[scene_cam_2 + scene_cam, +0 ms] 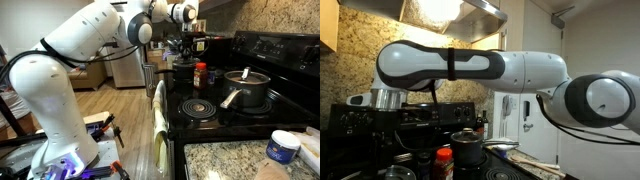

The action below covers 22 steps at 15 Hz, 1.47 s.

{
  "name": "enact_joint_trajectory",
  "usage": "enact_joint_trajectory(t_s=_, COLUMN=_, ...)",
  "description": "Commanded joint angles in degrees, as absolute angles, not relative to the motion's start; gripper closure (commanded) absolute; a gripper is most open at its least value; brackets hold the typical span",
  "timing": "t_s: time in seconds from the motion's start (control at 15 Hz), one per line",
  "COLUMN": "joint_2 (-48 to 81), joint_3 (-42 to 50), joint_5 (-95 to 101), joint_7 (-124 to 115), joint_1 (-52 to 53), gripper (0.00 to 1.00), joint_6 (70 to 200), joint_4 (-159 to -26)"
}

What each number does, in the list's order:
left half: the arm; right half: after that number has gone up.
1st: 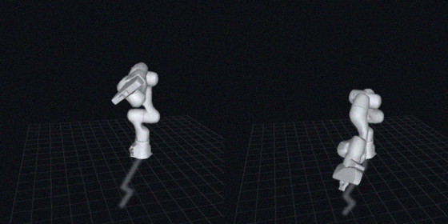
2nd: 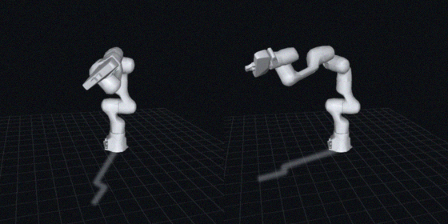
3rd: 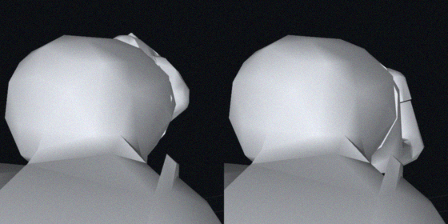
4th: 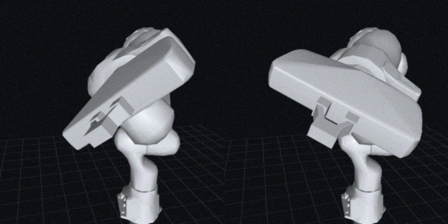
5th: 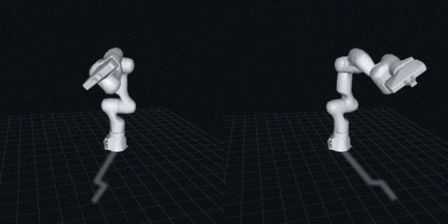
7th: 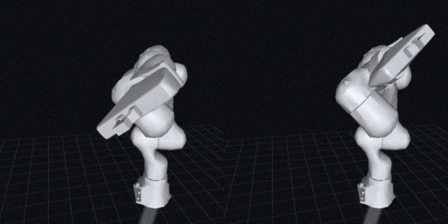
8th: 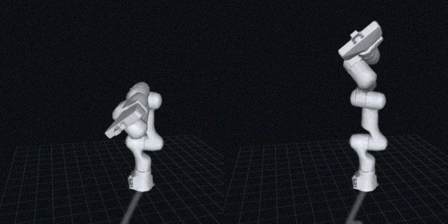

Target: Uncover the pot on the left, put the lid on the stove, and then put the wooden spoon inside the pot

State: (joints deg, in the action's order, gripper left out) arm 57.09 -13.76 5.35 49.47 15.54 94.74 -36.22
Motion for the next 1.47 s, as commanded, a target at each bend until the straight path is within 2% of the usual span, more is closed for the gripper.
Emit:
enact_joint_trajectory(t_s=0.0, joint_2=55.57, joint_3=-13.05, joint_5=6.24, joint_7=49.26, joint_1=16.35, gripper=0.66, joint_6=91.62, joint_4=-33.21)
enact_joint_trajectory(t_s=0.8, joint_2=46.82, joint_3=-8.19, joint_5=6.44, joint_7=41.85, joint_1=15.81, gripper=0.66, joint_6=84.75, joint_4=-31.79)
enact_joint_trajectory(t_s=1.27, joint_2=42.20, joint_3=-4.65, joint_5=5.39, joint_7=34.03, joint_1=12.78, gripper=0.66, joint_6=86.62, joint_4=-36.09)
enact_joint_trajectory(t_s=1.33, joint_2=44.86, joint_3=-4.95, joint_5=5.59, joint_7=36.08, joint_1=14.03, gripper=0.41, joint_6=86.14, joint_4=-32.48)
enact_joint_trajectory(t_s=1.4, joint_2=44.84, joint_3=-4.68, joint_5=5.58, joint_7=35.66, joint_1=13.50, gripper=0.41, joint_6=86.14, joint_4=-32.80)
